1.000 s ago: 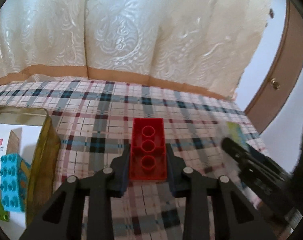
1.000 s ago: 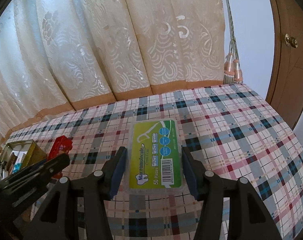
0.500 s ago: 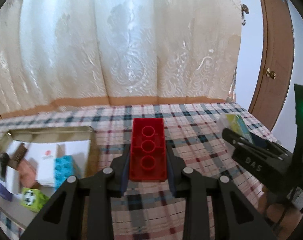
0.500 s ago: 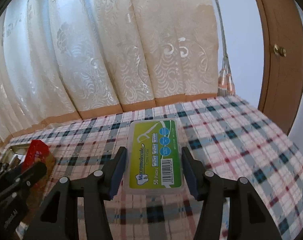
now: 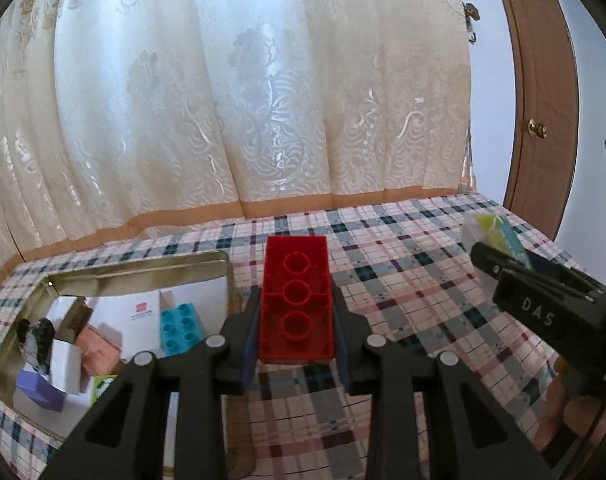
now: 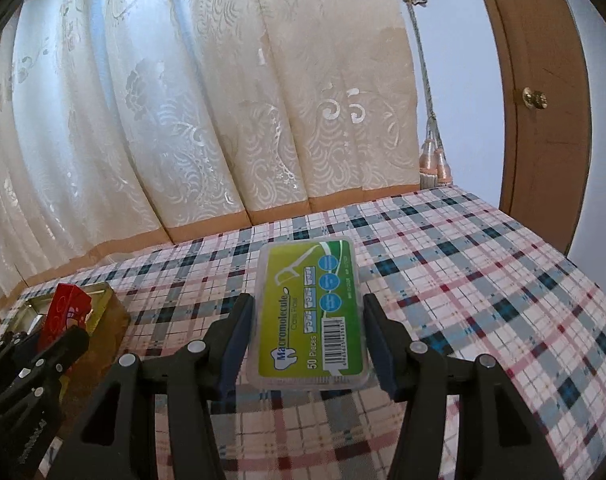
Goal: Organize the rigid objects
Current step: 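Lift and carry the red brick and clear box over the tray with both tools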
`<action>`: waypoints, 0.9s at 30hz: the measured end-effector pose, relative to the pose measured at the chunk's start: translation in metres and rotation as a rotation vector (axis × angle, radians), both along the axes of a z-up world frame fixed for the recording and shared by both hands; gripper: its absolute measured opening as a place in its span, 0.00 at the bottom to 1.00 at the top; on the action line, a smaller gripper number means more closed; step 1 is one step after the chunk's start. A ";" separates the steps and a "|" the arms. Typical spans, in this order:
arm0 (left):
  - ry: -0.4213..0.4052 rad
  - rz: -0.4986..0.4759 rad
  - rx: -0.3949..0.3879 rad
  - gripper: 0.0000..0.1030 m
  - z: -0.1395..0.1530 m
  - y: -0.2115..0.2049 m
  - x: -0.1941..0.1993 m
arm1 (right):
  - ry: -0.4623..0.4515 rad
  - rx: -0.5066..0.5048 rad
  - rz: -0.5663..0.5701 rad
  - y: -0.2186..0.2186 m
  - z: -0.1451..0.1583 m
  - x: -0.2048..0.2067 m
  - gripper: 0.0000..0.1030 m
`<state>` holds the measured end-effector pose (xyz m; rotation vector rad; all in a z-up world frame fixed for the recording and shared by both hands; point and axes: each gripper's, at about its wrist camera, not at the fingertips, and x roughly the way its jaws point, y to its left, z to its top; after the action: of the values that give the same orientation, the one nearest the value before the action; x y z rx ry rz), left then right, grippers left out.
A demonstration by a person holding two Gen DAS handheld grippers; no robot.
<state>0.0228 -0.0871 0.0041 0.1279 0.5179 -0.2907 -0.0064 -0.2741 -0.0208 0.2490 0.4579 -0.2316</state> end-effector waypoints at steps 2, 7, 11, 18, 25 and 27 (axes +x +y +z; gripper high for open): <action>0.002 -0.003 -0.011 0.29 0.002 0.006 -0.001 | -0.012 -0.022 0.000 0.007 0.002 -0.003 0.55; -0.016 -0.003 -0.016 0.29 0.007 0.017 -0.003 | -0.035 -0.088 0.009 0.024 0.006 -0.006 0.55; -0.030 0.000 -0.013 0.29 0.010 0.025 -0.004 | -0.042 -0.082 0.004 0.028 0.007 -0.006 0.55; -0.036 0.013 -0.022 0.29 0.012 0.038 -0.002 | -0.052 -0.088 0.003 0.041 0.007 -0.005 0.55; -0.051 0.051 -0.027 0.29 0.015 0.060 0.003 | -0.081 -0.085 0.030 0.062 0.011 -0.002 0.55; -0.054 0.061 -0.022 0.29 0.015 0.066 0.004 | -0.092 -0.079 0.043 0.070 0.014 -0.001 0.55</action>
<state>0.0271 -0.0214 0.0192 0.0980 0.4640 -0.2330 -0.0072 -0.2041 -0.0071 0.1716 0.3616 -0.1948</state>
